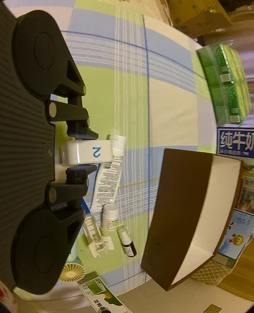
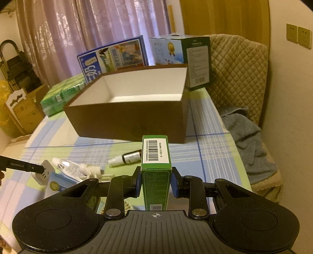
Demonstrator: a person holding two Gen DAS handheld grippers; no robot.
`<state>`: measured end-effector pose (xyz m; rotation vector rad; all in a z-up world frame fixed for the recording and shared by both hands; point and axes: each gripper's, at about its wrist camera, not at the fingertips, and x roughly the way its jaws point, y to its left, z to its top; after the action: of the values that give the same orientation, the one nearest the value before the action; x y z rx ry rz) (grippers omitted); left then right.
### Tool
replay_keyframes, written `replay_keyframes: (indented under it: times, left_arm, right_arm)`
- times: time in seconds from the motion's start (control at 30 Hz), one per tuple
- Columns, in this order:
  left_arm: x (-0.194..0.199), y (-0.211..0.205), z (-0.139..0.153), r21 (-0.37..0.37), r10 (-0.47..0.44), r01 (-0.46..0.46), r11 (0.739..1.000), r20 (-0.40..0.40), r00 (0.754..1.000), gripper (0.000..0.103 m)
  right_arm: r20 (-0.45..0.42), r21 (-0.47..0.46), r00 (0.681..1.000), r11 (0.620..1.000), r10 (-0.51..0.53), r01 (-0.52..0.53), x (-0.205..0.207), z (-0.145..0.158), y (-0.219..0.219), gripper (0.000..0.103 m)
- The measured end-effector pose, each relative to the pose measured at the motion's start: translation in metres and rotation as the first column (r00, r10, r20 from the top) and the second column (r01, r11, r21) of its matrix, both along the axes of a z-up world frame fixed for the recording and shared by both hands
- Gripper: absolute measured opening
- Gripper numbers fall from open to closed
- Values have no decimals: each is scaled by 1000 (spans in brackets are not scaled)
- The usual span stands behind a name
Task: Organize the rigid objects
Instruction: 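Grasp the small green medicine box with the right tool while the left tool grasps the white charger plug, then carry both items into the brown box and open both tools to release them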
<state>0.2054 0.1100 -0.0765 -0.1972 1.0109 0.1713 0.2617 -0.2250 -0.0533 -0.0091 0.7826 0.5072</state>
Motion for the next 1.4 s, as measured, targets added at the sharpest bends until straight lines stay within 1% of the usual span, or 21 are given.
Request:
replay_keyframes:
  times: [0.27,0.47,0.63,0.83,0.93,1.03,1.1,1.23,1.4]
  left_arm:
    - [9,-9,41,41,-3,0,999,80,997,22]
    - [35,-16,68,57,-45,38,998,130,990,22]
    - [67,-19,89,80,-94,80,994,179,979,22]
    - [116,-22,106,104,-158,138,985,221,962,22]
    - [141,-24,109,113,-184,162,980,226,957,22]
    - [163,-24,105,119,-205,182,976,213,955,22]
    - [177,-23,100,123,-219,197,973,199,955,22]
    - [199,-21,84,121,-234,216,969,162,959,22]
    - [220,-17,59,109,-241,230,967,107,965,22]
  right_arm:
    - [-24,31,998,998,53,-52,21,22,3,26]
    - [-21,57,997,996,70,-69,39,44,9,26]
    - [41,95,996,992,75,-79,53,73,15,26]
    - [130,110,991,993,22,-37,87,101,31,26]
    - [150,114,989,993,-5,-13,106,107,40,26]
    - [156,104,987,995,-27,11,125,106,49,26]
    - [149,82,988,996,-40,28,138,99,57,26]
    - [108,38,992,997,-71,68,162,76,66,26]
    - [31,-32,995,995,-91,92,186,45,79,26]
